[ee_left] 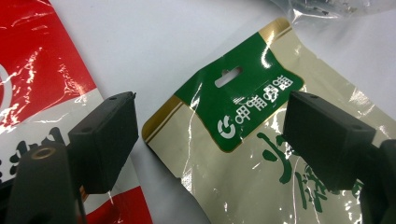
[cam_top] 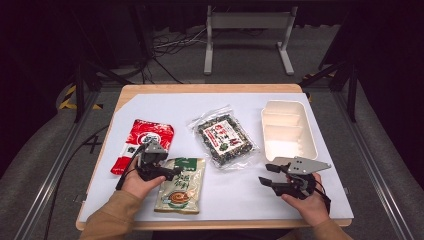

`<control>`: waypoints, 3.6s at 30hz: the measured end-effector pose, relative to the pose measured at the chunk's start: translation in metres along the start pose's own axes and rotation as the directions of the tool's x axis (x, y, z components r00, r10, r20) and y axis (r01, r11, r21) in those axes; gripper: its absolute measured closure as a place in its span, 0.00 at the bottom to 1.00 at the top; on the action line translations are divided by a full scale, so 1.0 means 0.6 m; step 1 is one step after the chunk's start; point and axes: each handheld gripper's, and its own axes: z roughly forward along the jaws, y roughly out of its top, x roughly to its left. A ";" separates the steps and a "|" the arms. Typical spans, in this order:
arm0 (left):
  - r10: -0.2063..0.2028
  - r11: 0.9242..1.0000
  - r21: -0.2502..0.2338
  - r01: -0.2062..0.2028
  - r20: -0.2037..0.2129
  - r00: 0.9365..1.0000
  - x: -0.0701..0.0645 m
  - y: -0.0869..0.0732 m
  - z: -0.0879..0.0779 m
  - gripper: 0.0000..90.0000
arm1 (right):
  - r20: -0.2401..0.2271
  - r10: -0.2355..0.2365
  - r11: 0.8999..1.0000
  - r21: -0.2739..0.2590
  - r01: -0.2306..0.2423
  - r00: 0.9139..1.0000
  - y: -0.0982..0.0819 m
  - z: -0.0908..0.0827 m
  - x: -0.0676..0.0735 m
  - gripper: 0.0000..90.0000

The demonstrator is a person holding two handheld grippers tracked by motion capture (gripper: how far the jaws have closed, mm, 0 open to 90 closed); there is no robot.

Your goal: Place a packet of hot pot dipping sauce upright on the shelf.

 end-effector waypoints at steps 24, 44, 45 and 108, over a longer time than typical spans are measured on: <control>0.061 0.994 0.096 -0.053 -0.073 0.996 -0.016 0.002 0.004 0.51 | -0.028 -0.006 1.000 0.013 0.007 1.000 0.001 0.007 0.006 0.50; 0.011 0.994 0.111 -0.006 -0.043 0.999 -0.024 0.007 0.000 0.93 | -0.043 -0.009 1.000 0.016 0.010 0.999 0.003 0.012 0.009 0.49; 0.007 0.994 0.110 -0.003 -0.040 0.999 -0.025 0.007 0.000 0.94 | -0.043 -0.009 1.000 0.017 0.010 0.999 0.003 0.012 0.009 0.49; 0.267 0.934 -0.226 -0.277 -0.076 0.961 -0.153 0.086 -0.203 0.97 | -0.138 -0.040 0.989 0.137 0.060 0.990 0.108 0.064 0.075 0.55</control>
